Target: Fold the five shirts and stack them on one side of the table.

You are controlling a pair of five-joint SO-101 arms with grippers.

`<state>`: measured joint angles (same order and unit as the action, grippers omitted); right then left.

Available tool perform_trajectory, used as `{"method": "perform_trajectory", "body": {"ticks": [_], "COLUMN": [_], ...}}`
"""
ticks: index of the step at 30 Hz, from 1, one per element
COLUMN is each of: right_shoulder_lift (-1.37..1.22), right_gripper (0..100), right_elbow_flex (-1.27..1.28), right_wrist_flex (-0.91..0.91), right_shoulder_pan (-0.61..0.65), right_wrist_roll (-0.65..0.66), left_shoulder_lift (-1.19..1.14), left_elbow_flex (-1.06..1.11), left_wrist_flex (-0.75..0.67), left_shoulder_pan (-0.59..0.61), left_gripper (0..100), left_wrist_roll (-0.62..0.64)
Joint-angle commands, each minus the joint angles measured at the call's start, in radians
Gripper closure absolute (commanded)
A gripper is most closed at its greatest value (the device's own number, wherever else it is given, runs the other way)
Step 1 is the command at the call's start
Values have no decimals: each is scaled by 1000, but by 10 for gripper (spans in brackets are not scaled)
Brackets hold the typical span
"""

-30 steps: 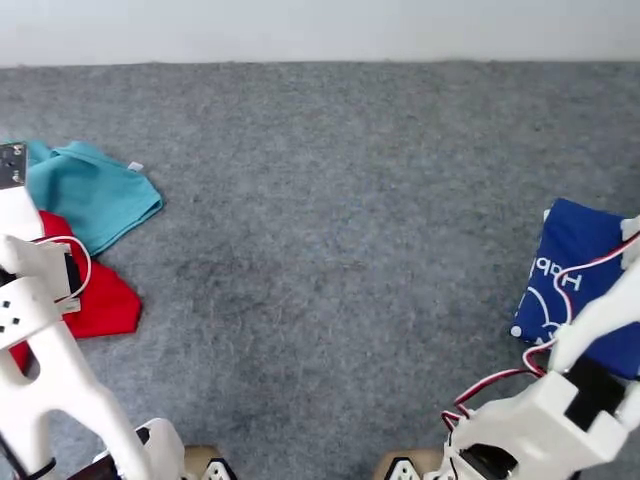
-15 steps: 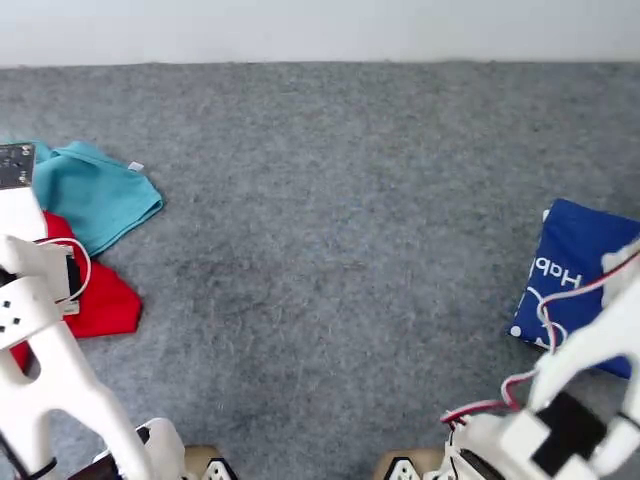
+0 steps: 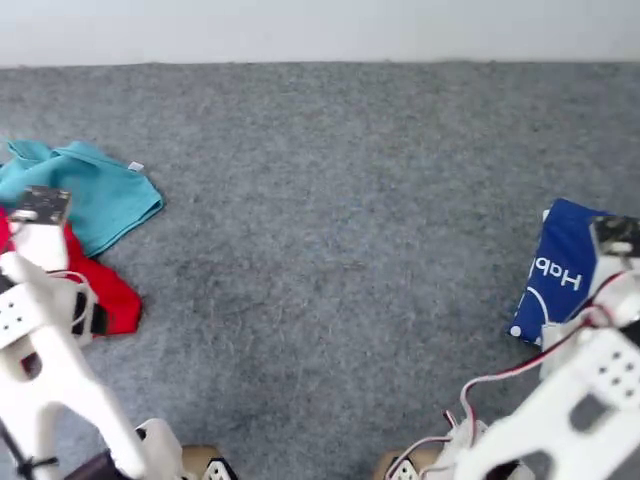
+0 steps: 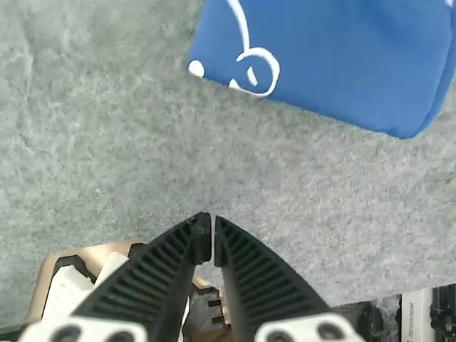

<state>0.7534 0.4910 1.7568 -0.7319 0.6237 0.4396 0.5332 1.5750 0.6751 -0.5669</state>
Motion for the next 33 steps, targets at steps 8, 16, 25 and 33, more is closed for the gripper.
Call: {"method": "perform_trajectory", "body": {"ticks": [8,16,25,33], "right_shoulder_lift": [320,483,496,503], "right_gripper": [987,987,988,988], "right_elbow_flex": [137,170,170,170], "right_wrist_flex": [39,39,39,39], "right_shoulder_pan": [-4,-4,-5,-5], "right_wrist_roll": [8,8,8,8], "left_shoulder_lift": [-367,-637,-815,-701], "left_elbow_flex": [-108,-213,-320,-444], "left_wrist_flex": [-153,-244,-242,-91], "left_shoulder_pan": [-48,-114,-127,-146], "left_gripper": [808,849,984,987], "left_wrist_roll": [-21,-15,-15,58]}}
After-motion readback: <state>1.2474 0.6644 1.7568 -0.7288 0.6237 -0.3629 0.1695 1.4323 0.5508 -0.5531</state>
